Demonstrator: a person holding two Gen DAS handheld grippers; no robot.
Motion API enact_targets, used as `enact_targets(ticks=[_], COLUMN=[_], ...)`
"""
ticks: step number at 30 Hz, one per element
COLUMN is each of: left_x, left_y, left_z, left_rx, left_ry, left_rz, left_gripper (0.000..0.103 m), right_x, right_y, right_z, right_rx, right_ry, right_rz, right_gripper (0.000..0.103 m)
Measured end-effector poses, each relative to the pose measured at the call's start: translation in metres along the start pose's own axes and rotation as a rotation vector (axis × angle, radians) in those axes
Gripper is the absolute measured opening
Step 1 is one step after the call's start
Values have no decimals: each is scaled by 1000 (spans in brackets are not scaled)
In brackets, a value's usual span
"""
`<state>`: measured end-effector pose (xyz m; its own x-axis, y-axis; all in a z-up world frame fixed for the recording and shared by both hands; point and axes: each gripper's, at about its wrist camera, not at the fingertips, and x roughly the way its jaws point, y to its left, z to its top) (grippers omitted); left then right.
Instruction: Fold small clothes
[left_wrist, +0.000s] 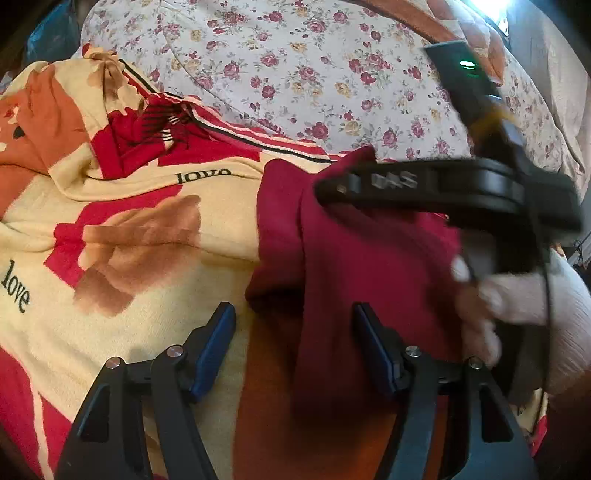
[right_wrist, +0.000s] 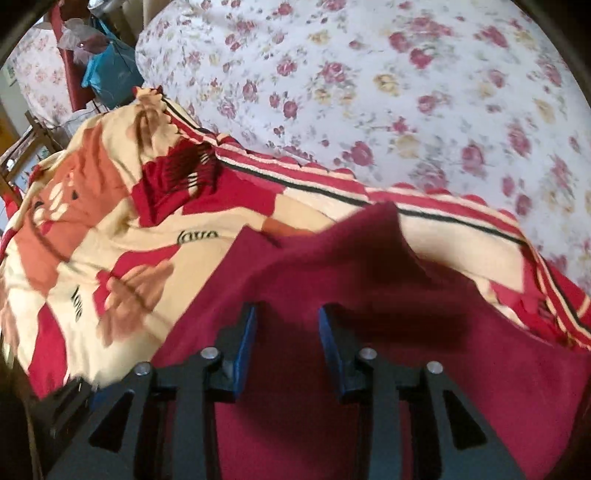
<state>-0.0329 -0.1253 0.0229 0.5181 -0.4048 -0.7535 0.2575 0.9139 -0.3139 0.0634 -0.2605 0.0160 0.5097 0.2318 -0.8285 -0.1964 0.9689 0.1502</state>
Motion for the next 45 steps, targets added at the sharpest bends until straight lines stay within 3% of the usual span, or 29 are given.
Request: enact_targets(ticks=[9,17,20,23,31,37,45], left_x=[1,1,1,1,1,2,2], left_y=[3,3,4,5,6,6,6], left_z=[-1,-1,-1,-1,-1,-1,-1], left_rx=[-8,-1,-5,-15,-19,-20,-21], left_ry=[-1,-6,-7,-11,-18,-20,-21], left_rz=[-8,-5,-10,-18,-25,-27,-29], left_gripper=[47,47,47,46,47,47,47], right_x=[35,4,9,19,32,15,4], right_y=[-1,-6,-7,-5,15,19,33], right_z=[19,16,15,16,17,17,15], right_rx=[18,59,63,63,-47,-32,-53], right_ry=[26,-39,-14,-2,23,-3,44], right_rz=[-62,-11,-74,-75,-165,-102,-35], right_gripper=[50,50,48,47,47,48,59])
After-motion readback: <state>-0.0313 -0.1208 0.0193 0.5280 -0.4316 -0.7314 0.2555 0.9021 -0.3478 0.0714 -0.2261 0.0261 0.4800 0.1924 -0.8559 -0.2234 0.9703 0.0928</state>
